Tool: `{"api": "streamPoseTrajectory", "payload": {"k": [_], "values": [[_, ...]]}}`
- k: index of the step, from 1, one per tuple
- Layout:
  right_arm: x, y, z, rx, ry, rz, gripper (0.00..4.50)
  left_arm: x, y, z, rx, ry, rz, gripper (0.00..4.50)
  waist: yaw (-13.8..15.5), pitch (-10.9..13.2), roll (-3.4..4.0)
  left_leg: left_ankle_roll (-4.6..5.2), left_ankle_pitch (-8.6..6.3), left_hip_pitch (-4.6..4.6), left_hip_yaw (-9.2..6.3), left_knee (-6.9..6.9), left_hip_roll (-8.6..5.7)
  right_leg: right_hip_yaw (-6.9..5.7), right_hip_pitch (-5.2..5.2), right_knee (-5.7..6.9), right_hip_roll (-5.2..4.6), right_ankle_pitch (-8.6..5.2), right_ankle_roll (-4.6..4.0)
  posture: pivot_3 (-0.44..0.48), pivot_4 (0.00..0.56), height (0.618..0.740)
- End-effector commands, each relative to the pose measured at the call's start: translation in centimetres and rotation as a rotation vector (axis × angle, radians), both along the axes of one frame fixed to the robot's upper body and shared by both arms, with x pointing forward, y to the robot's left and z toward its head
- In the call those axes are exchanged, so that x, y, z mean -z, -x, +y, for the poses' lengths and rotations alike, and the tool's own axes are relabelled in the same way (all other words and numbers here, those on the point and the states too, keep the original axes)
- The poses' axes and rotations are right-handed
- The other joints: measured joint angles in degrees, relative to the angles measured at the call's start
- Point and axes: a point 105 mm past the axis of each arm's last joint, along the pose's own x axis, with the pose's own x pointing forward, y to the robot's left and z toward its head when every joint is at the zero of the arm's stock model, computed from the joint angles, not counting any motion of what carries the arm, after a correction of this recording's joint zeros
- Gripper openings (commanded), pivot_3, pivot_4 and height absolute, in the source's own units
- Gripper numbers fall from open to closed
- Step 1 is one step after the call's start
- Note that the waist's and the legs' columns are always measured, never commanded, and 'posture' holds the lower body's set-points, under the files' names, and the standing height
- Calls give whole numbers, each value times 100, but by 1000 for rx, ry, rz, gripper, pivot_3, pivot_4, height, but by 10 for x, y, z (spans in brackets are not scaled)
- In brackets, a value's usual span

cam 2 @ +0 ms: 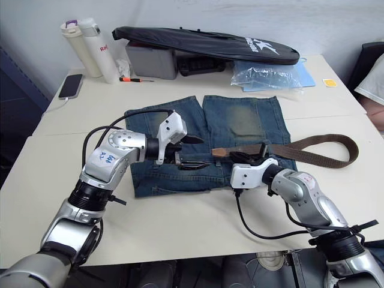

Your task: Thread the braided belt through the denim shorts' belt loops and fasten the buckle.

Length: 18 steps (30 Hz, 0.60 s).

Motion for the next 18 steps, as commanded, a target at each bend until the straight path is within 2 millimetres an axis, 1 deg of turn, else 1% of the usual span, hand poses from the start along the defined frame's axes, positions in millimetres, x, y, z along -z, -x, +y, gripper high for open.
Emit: {"api": "streamPoseTrajectory", "payload": {"k": [1, 3, 6, 8, 11, 13, 16, 17, 18], "values": [[-4, 5, 6, -48, -16, -11, 35, -7, 2, 1, 5, 16, -28, 4500, 2, 0, 0, 0, 0, 0, 0, 0, 0, 0, 0, 1, 0, 0, 0, 0, 150, 740], [-4, 7, 4, -50, -41, 2, 35, -7, 3, 1, 6, 17, -27, 4500, 0, 0, 0, 0, 0, -1, 0, 1, -1, 0, 0, 1, -1, 0, 0, 0, 150, 740], [-8, 10, -2, -50, -62, 17, 1089, -7, 3, 1, 7, 18, -25, 4500, 0, 0, 0, 0, 0, 0, 0, 1, -1, 0, 0, 2, 0, 0, 0, 0, 150, 740], [-10, 16, -8, -50, -90, 59, 2007, -7, 3, 0, 10, 19, -24, 4500, 4, 0, 0, 0, 0, 0, 0, 1, 0, 0, 0, 3, 0, 0, 0, 0, 150, 740], [-16, 29, -15, -53, -164, 138, 3555, -6, 2, -2, 17, 18, -22, 4500, 28, 0, 0, 0, 0, -1, 0, 2, -1, 0, 3, 0, -1, 0, 0, 0, 150, 740], [-19, 36, -17, -47, -202, 183, 4431, -6, 2, -2, 21, 18, -21, 4500, 27, 0, -1, 1, 0, 0, 0, 3, -1, 0, 5, 2, -1, 0, 0, 0, 150, 740], [-21, 38, -26, 92, -566, 386, 4431, -5, 3, -5, 30, 19, -19, 4500, 29, 0, -3, 2, -1, 4, -1, 4, 1, 0, 7, 7, 1, 0, 0, 0, 150, 740], [-21, 36, -27, 143, -722, 473, 4431, -5, 3, -5, 33, 19, -18, 4500, 31, 0, -3, 2, -1, 4, -2, 4, 4, 0, 8, 9, 3, 0, 0, 0, 150, 740], [-21, 35, -26, 171, -810, 532, 4431, -5, 3, -6, 34, 19, -18, 4500, 20, -1, -2, 1, -1, 5, -3, 6, 5, 0, 8, 14, 3, 0, 0, 0, 150, 740]]}}
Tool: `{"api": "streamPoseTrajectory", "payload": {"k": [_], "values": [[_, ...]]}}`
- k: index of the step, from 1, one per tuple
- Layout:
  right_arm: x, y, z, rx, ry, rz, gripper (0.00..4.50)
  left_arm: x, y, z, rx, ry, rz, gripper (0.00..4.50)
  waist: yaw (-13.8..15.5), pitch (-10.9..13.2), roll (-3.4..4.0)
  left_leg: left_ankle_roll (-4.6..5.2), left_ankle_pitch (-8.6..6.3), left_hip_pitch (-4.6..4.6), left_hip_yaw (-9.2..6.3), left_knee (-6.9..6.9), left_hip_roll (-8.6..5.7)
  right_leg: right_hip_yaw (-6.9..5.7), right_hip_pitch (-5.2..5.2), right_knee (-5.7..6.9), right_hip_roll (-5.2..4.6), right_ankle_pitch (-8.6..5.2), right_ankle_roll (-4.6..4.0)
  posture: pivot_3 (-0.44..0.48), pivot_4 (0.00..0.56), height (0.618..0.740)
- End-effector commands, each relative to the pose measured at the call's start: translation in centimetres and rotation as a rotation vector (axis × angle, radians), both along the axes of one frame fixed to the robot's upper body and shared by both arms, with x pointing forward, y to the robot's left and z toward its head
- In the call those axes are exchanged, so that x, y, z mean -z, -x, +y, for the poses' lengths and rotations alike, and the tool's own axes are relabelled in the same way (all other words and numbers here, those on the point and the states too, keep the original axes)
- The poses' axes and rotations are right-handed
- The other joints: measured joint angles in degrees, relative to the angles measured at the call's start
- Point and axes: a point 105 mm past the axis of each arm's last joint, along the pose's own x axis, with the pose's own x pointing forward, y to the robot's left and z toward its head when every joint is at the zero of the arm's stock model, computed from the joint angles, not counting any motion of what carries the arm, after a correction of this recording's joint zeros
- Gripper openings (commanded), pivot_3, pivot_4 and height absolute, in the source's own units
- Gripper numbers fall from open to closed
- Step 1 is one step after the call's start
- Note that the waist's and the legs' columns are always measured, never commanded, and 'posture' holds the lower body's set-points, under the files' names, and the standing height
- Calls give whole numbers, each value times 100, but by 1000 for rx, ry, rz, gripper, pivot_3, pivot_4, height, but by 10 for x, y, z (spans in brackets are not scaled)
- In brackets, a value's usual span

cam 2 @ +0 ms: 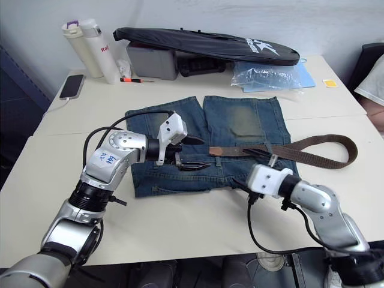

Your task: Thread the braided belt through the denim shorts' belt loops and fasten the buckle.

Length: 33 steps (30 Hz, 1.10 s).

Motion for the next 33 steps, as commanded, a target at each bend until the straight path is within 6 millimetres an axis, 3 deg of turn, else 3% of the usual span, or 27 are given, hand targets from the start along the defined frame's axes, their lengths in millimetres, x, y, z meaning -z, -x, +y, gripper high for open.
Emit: {"api": "streamPoseTrajectory", "payload": {"k": [1, 2, 4, 7, 13, 20, 33], "values": [[-10, -2, -1, 139, -402, 239, 4431, -7, 2, -5, 31, 16, -25, 4500, -17, -2, 3, 0, 0, 0, 0, 1, 0, 1, -1, 5, -1, 0, 0, 0, 150, 740], [-9, -2, -2, 169, -466, 294, 4431, -7, 2, -5, 33, 16, -25, 4500, -15, -2, 3, -1, 1, 0, 0, 3, -1, 2, -2, 7, -2, 0, -1, 0, 150, 740], [-3, -3, 1, 251, -772, 494, 4431, -8, 2, -4, 34, 13, -30, 4500, -11, -2, 4, -2, 1, 1, -3, 3, -1, 2, -3, 12, -3, -1, -3, 0, 150, 740], [-9, -2, 13, 209, -1181, 728, 4431, -11, -1, 0, 18, 17, -40, 4500, -17, -3, 7, -10, 5, 0, -13, -1, 2, -2, -6, 18, -4, -3, -10, 0, 150, 740], [-17, -17, 6, 293, -1624, 912, 4431, -14, -4, 10, -16, 11, -51, 4500, -28, -3, 11, 12, -7, -2, -12, -2, -1, -3, -8, 18, -6, -4, -11, 0, 150, 740], [-2, -28, 9, 349, -1726, 996, 4431, -14, -2, 17, -38, 12, -54, 4500, -49, -4, 15, 20, -10, -2, -10, -4, 0, -3, -13, 23, -1, -4, -10, 0, 150, 740], [20, -48, -1, 470, -1784, 941, 4431, -13, 0, 18, -52, 17, -43, 4500, -49, -6, 19, 22, -10, -2, -9, -5, 1, -1, -16, 25, -1, -4, -10, 0, 150, 740]]}}
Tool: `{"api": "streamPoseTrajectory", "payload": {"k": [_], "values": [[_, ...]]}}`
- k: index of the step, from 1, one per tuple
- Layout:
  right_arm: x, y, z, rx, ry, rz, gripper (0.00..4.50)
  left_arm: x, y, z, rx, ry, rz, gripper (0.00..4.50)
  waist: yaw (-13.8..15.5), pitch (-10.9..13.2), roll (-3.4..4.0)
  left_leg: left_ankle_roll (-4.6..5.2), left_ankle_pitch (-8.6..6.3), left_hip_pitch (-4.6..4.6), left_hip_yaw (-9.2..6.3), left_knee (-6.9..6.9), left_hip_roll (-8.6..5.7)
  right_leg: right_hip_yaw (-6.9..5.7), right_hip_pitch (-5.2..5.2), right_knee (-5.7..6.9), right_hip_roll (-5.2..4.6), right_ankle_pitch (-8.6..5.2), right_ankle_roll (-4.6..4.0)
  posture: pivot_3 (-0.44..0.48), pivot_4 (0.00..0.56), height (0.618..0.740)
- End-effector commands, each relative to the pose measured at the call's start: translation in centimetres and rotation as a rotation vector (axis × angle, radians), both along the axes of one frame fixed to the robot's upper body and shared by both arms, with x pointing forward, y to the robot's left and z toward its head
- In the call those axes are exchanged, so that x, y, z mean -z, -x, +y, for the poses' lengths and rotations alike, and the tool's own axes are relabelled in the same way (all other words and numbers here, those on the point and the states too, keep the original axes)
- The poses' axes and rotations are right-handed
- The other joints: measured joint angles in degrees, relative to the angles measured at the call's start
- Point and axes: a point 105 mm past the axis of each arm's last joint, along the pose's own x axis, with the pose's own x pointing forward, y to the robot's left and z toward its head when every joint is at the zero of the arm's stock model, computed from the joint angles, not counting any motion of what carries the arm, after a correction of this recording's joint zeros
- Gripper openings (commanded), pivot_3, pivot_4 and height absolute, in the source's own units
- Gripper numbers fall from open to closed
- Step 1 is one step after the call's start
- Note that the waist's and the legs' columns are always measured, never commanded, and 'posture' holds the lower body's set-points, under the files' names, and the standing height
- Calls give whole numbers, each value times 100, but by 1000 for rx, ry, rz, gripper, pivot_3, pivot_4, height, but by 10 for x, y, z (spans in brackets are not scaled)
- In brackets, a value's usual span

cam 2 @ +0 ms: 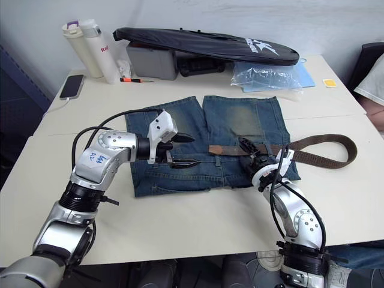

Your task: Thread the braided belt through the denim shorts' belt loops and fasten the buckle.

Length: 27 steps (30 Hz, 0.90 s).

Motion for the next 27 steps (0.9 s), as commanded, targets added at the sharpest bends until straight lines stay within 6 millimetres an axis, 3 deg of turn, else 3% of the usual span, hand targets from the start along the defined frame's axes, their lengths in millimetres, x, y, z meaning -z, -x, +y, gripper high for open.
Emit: {"api": "streamPoseTrajectory", "payload": {"k": [1, 7, 20, 23, 27], "values": [[3, -5, -8, 42, 14, 6, 4431, -12, 4, -3, 17, 27, -36, 4500, -2, 0, 0, 0, 0, 0, 0, 0, 0, 0, 0, 0, 0, 0, 0, 0, 150, 740], [6, -11, -15, 86, -11, 7, 4431, -13, 4, -3, 15, 31, -35, 4500, 1, -1, 1, 0, 0, 3, 0, 1, 1, 0, 1, 4, 1, 0, 0, 0, 150, 740], [28, -27, 7, 44, 3, 39, 4431, -7, 4, -1, 0, 5, -36, 4500, -24, -17, -10, 0, 0, 12, 0, 1, 1, 2, 6, 8, 1, 0, -1, 0, 150, 740], [33, -31, 15, 32, 3, 46, 3545, -7, 4, 0, -5, 9, -32, 4500, -36, -25, -16, 0, 0, 32, 8, -8, 3, 12, 12, 15, 4, -4, -7, 0, 150, 740], [33, -31, 24, -2, 12, 36, 1504, -6, 3, 2, -10, -3, -40, 4500, -81, -26, -18, 0, 0, 38, 12, -11, 5, 19, 10, 25, 6, -6, -12, 0, 150, 740]]}}
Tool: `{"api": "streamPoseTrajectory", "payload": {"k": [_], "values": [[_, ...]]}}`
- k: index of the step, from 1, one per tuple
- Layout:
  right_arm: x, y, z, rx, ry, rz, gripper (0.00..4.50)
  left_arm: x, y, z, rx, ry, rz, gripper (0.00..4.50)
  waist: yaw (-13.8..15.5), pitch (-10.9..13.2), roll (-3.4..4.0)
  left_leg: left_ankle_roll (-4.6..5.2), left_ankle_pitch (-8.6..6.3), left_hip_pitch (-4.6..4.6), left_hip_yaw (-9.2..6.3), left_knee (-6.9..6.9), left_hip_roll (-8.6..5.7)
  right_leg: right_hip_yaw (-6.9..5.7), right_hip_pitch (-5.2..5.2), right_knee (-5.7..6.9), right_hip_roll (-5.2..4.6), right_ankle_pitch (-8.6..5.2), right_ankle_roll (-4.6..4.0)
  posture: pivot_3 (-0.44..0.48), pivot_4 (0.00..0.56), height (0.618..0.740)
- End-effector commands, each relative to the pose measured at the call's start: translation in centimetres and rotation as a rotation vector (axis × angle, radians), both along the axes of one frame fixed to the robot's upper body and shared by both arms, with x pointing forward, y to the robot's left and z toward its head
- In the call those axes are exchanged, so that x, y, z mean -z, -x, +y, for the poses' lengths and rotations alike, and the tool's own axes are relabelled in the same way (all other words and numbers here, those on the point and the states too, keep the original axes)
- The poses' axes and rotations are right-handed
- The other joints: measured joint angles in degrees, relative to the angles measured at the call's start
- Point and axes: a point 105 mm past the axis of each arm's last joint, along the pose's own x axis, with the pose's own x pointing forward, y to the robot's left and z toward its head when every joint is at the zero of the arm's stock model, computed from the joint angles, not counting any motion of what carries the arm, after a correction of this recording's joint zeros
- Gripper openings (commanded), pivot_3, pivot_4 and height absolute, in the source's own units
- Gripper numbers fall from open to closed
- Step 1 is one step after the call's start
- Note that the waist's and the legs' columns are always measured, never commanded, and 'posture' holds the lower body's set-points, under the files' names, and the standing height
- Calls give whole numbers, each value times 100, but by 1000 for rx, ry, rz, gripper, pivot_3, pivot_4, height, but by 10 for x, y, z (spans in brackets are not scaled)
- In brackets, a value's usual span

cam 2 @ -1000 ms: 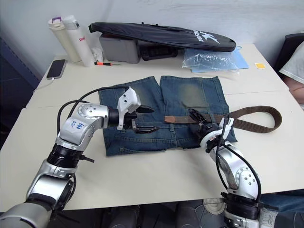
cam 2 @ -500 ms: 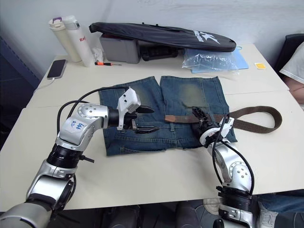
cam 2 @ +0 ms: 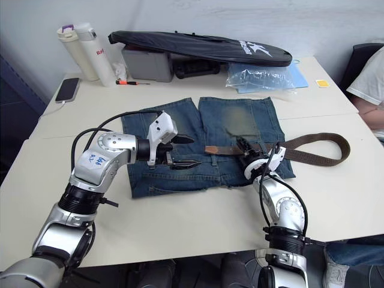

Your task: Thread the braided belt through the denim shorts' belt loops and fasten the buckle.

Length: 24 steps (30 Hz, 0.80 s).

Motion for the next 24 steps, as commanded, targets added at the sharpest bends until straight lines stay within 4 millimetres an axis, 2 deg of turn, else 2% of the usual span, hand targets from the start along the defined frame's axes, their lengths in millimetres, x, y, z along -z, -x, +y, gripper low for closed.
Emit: {"api": "streamPoseTrajectory", "payload": {"k": [1, 3, 6, 9, 11, 13, 18, 24], "values": [[13, 2, 11, -41, 26, 39, 996, -7, 1, 1, 7, -6, -46, 4500, -50, -7, -11, 0, 0, 4, 1, -2, 1, 3, 0, 3, 1, -1, -1, 0, 150, 740], [11, 3, 11, -42, 26, 32, 55, -7, 1, 1, 2, 2, -42, 4500, -82, -12, -21, 0, 0, 10, 1, -4, 4, 3, 3, 7, 3, -3, -4, 0, 150, 740], [-3, 5, 3, -44, 32, -13, 55, -7, 1, 1, 3, 1, -43, 4500, -81, -13, -22, 0, 0, 15, 4, -4, 4, 7, 4, 11, 2, -3, -5, 0, 150, 740], [-25, 12, -22, -58, 86, -101, 55, -7, 0, 2, -1, 4, -42, 4500, -61, -4, -7, 0, -1, 13, 5, -6, 4, 9, 1, 10, 2, -4, -5, 0, 150, 740], [-29, 15, -39, -48, 93, -121, 55, -6, 0, 3, 0, 0, -42, 4500, 6, -1, -3, 0, -1, 1, 5, -4, -3, 8, -2, 1, -4, -4, -5, 0, 150, 740], [-32, 16, -46, -61, 97, -135, 55, -5, 0, 3, 2, -3, -41, 4500, 50, -1, -3, 1, -1, -5, 9, -3, -4, 9, -2, -12, -4, -2, -2, 0, 150, 740], [-33, 17, -47, -100, 114, -152, 55, -7, -1, 1, 9, -3, -45, 4500, 45, 1, -1, 9, -6, -4, 13, -6, -1, 9, -3, -20, 0, -1, -1, 0, 150, 740], [-20, 15, -33, -133, 135, -133, 55, -8, -1, 2, 10, -6, -48, 4500, 45, 2, 1, 9, -6, -6, 15, -6, 0, 10, -5, -20, 0, -1, -1, 0, 150, 740]]}}
